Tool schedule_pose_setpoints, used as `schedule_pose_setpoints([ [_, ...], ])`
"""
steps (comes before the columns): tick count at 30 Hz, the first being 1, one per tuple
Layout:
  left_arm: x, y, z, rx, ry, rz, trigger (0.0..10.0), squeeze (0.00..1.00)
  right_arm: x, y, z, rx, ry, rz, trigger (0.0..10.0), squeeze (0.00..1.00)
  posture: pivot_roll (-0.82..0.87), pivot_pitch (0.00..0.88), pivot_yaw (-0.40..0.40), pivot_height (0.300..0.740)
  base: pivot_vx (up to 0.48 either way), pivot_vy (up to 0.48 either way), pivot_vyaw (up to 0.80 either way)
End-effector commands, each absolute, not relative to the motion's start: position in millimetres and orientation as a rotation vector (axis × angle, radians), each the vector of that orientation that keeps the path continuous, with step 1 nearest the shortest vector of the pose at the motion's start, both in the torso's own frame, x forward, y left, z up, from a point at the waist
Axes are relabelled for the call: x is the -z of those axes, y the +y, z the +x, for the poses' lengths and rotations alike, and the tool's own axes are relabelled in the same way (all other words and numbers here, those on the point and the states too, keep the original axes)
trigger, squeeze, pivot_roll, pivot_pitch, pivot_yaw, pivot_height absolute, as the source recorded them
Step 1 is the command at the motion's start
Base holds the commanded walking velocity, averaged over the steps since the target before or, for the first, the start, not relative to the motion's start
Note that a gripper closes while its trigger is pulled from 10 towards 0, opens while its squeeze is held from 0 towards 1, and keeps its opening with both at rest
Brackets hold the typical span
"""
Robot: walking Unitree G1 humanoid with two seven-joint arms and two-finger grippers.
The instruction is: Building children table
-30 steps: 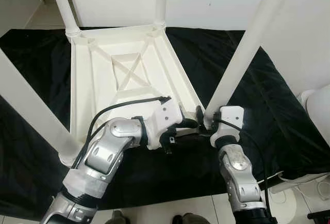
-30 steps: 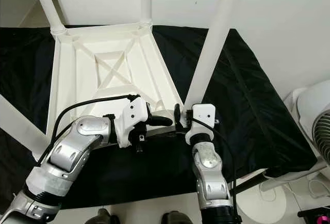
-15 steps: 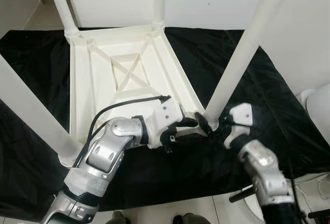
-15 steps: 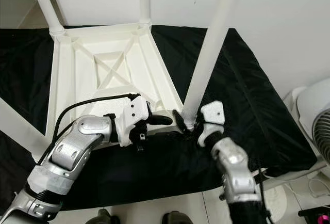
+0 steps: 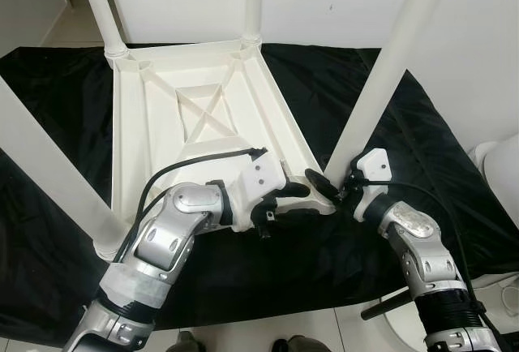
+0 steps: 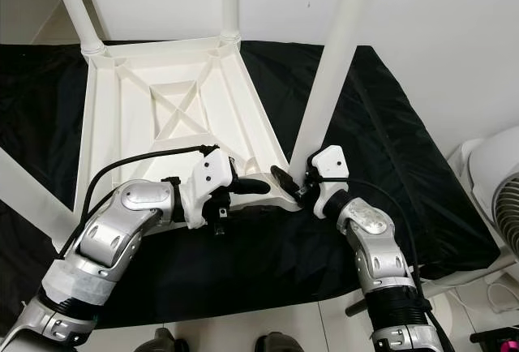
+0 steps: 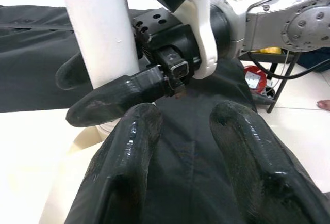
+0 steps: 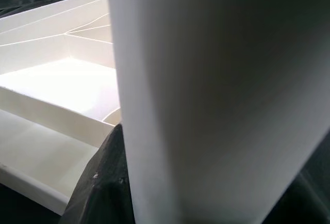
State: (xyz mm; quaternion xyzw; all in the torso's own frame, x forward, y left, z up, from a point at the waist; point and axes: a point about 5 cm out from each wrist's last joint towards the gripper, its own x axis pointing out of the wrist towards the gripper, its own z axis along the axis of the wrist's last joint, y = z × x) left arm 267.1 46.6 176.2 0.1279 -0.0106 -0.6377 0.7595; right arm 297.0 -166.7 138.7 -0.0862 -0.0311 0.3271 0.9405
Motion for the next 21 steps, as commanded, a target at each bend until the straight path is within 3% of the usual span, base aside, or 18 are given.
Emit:
schedule_pose_setpoints([
  [1,-177.4,48.2,269.8,1.3,-0.038,0.283,10.0,0.0,-130.6,-167.3,294.8,-0.691,-0.022,-0.177,0.0,0.0,-0.1,0.051,-0.028,0.74,0.0,0.0,0.0],
  [6,-176.6,46.6,269.5,1.305,-0.036,0.28,10.0,0.0,-129.7,-168.6,293.0,-0.695,-0.024,-0.157,0.0,0.0,-0.11,0.052,-0.026,0.74,0.0,0.0,0.0],
  [7,-176.2,46.1,269.5,1.308,-0.035,0.28,10.0,0.0,-130.8,-168.6,292.0,-0.683,-0.037,-0.153,10.0,0.0,-0.11,0.052,-0.026,0.74,0.0,0.0,0.0],
  [15,-171.8,45.4,266.8,1.322,-0.021,0.283,10.0,0.0,-131.8,-166.9,288.1,-0.571,-0.066,-0.137,10.0,0.0,-0.12,0.055,-0.025,0.74,0.0,0.0,0.0],
  [16,-166.6,45.6,266.0,1.317,-0.005,0.315,10.0,0.0,-130.2,-165.4,284.9,-0.406,-0.092,-0.088,10.0,0.0,-0.13,0.057,-0.03,0.74,0.0,0.0,0.0],
  [20,-163.9,44.9,265.6,1.315,0.0,0.332,10.0,0.0,-128.3,-162.5,279.9,-0.301,-0.105,-0.068,10.0,0.0,-0.13,0.059,-0.032,0.74,0.0,0.0,0.0],
  [21,-165.5,41.6,264.2,1.32,-0.009,0.308,10.0,0.0,-122.6,-156.3,273.9,-0.188,-0.09,-0.067,10.0,0.0,-0.13,0.059,-0.034,0.74,0.0,0.0,0.0],
])
